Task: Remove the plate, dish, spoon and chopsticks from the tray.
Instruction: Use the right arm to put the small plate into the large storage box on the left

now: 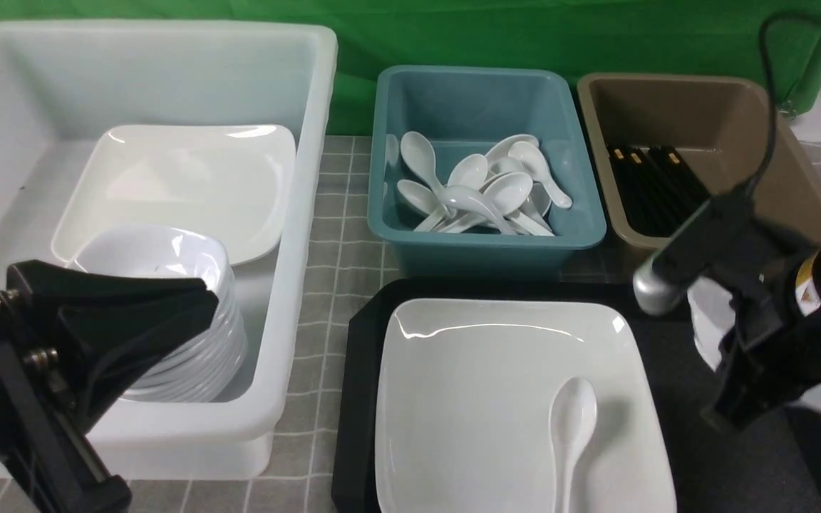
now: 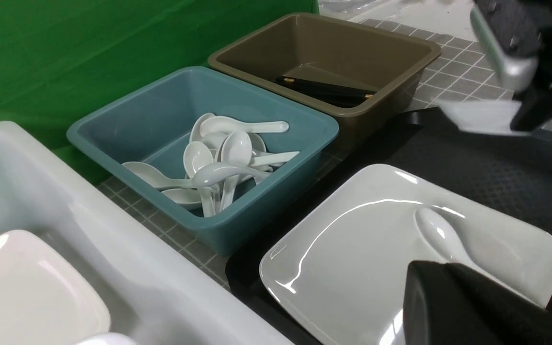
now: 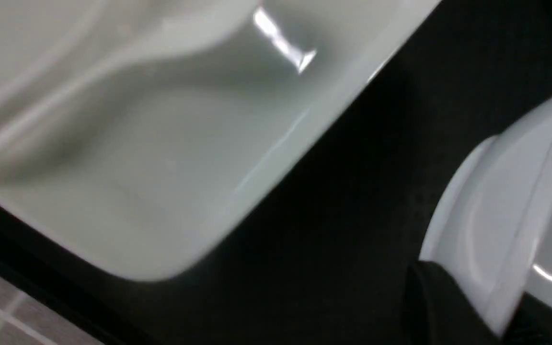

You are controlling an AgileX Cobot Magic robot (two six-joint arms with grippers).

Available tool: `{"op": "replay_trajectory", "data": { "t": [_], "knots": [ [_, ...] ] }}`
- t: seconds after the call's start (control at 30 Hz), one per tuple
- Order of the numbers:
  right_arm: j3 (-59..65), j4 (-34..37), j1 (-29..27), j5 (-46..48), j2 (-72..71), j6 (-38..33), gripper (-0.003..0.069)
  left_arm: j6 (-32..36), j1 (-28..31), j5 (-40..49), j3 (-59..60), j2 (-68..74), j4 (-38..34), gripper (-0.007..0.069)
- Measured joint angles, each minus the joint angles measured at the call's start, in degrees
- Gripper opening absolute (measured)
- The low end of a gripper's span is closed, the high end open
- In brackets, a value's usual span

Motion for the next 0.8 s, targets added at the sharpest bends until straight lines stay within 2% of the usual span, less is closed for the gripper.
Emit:
{"op": "replay_trajectory", "data": {
  "t": [0.03, 0.13, 0.17, 0.23, 0.37, 0.5, 0.63, 0.8],
  "knots": [
    [-2.2, 0.54, 1.51, 0.41, -0.8, 0.92, 0.0055, -1.37, 0.0, 0.17, -0.18, -0.08, 0.93, 0.001],
    [-12.03, 2.52, 8.78, 0.63, -1.73, 1.94, 0.0055, -14.8, 0.0, 4.13, -3.38, -1.29, 12.37, 0.001],
    [-14.17, 2.66, 10.49, 0.49, -1.28, 1.61, 0.0055, -17.07, 0.0, 5.38, -4.24, -1.6, 15.45, 0.001],
    [-23.72, 3.26, 18.01, -0.62, 2.9, -0.44, 0.0055, -33.37, 0.0, 11.99, -7.69, -5.38, 30.41, 0.001],
    [-38.41, 3.81, 26.25, -1.11, 13.55, -3.85, 0.0055, -45.9, 0.0, 21.17, -9.74, -12.44, 45.22, 0.001],
    [-51.33, 3.99, 30.75, -0.79, 26.76, -7.16, 0.0055, -52.75, 0.0, 30.83, -9.91, -21.16, 53.61, 0.001],
    [-61.89, 4.05, 33.4, 0.17, 37.8, -9.99, 0.0055, -54.3, 0.0, 35.32, -9.95, -28.09, 54.83, 0.001],
    [-70.2, 4.22, 34.02, 0.47, 48.09, -11.2, 0.0055, -54.67, 0.0, 36.19, -9.97, -30.93, 55.05, 0.001]
  ]
}}
